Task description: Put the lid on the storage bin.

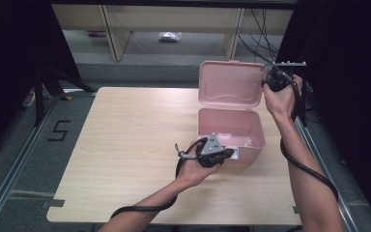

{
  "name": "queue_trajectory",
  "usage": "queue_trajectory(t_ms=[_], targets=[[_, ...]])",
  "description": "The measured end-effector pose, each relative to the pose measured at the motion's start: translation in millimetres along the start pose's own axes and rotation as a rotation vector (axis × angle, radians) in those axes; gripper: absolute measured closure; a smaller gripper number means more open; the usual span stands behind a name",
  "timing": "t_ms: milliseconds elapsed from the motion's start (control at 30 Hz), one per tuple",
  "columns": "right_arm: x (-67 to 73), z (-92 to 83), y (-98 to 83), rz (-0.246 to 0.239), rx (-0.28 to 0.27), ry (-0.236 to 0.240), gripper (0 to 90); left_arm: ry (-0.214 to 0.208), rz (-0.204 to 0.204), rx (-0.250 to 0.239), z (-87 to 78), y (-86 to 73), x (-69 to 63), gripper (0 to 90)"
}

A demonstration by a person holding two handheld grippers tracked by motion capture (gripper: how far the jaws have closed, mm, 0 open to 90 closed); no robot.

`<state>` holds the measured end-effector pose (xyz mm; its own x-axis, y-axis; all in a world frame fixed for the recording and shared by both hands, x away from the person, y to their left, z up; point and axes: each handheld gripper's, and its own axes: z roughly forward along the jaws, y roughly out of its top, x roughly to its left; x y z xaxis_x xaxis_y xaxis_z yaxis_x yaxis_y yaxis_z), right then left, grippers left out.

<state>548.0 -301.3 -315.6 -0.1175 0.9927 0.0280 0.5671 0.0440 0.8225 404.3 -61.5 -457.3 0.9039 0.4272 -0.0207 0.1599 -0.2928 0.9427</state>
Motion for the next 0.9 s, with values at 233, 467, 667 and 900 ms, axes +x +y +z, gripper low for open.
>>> queue_trajectory(t_ms=[233,467,667,900], targets=[[-0.5,-4.9,-3.0,-0.033,-0.015,-0.004,89.8,0.0,-0.001,0.0,0.1,0.1,0.1,90.0],[1.7,-9.6,-6.7,-0.025,-0.018,-0.006,89.7,-0.005,-0.005,-0.008,1.0,0.2,0.5,90.0],[1.5,-13.4,-10.5,-0.044,-0.035,-0.006,89.6,0.001,-0.005,0.001,0.5,0.8,0.2,90.0],[1.4,-17.8,-13.7,-0.068,-0.04,-0.005,89.6,0.001,-0.005,0.001,0.5,0.8,0.2,90.0]])
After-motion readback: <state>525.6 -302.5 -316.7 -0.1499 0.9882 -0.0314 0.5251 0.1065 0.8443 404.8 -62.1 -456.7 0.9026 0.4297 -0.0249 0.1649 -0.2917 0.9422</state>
